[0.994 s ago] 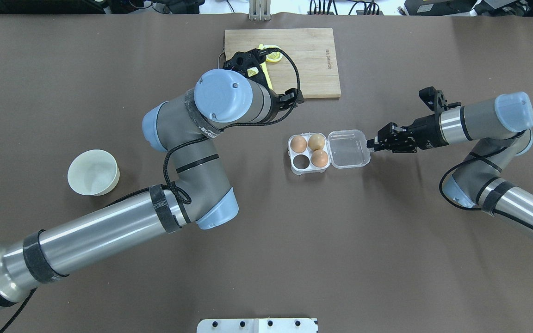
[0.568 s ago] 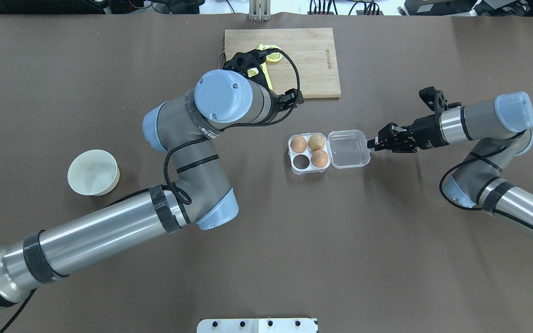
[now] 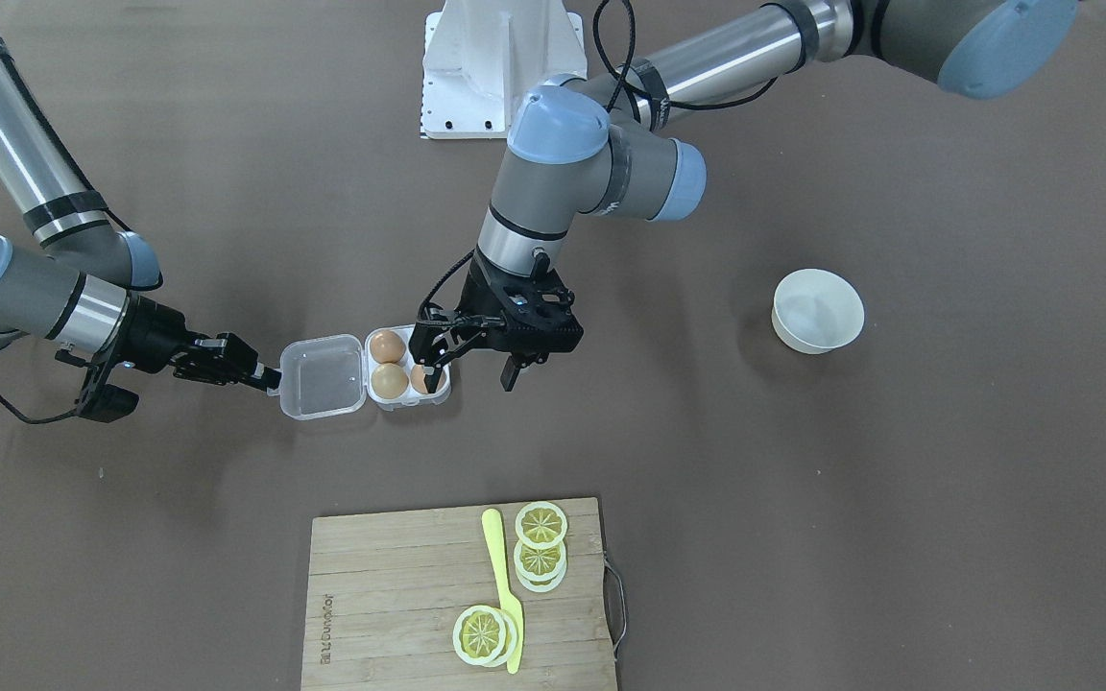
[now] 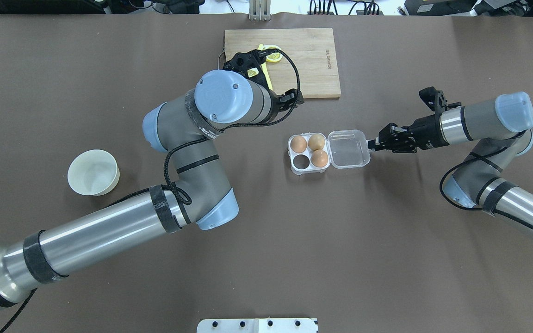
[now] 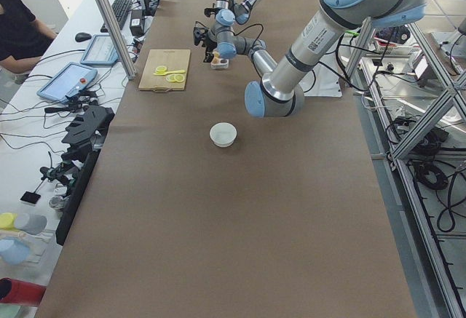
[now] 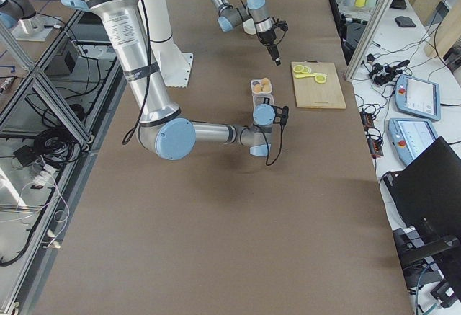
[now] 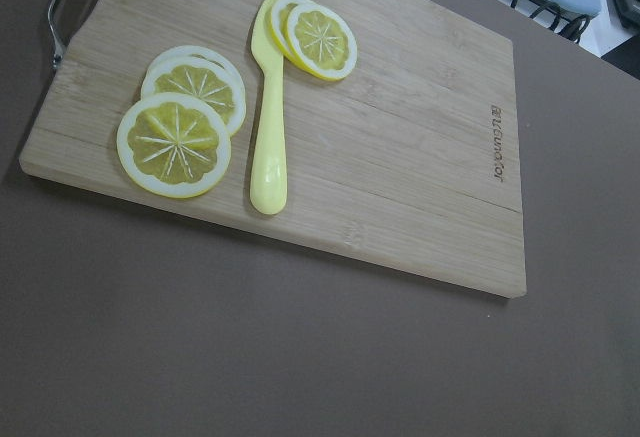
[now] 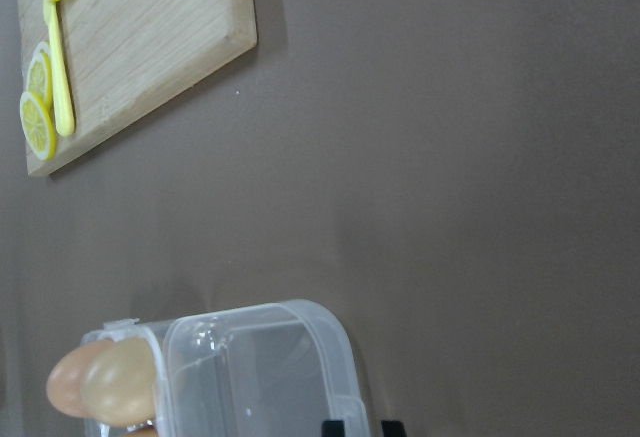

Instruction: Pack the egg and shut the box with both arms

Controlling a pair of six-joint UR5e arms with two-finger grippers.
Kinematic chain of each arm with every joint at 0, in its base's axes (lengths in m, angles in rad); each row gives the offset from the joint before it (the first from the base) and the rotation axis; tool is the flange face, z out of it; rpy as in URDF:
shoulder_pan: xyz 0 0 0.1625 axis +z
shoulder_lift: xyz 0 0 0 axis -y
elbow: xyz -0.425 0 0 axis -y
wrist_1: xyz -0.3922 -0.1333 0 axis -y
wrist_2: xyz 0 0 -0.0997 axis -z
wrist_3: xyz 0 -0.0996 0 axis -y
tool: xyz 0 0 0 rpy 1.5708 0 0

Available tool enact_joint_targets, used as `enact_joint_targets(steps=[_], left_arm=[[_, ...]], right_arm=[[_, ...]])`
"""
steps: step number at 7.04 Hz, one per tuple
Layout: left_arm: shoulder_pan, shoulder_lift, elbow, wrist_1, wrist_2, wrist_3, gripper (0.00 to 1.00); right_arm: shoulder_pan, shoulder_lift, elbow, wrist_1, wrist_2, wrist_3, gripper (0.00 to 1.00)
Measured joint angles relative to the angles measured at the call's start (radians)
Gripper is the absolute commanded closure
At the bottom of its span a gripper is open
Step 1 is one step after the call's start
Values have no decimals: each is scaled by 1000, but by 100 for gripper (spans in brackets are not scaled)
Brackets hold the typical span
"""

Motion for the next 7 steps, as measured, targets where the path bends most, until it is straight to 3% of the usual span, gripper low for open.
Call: enact_joint_targets(steps=[2, 7], left_arm=[[0, 1, 0, 0, 0, 0, 6], [0, 5, 0, 0, 1, 0, 6]], right_arm=[[1, -1, 0, 1, 1, 0, 100], [1, -1, 8, 8, 1, 0, 100]])
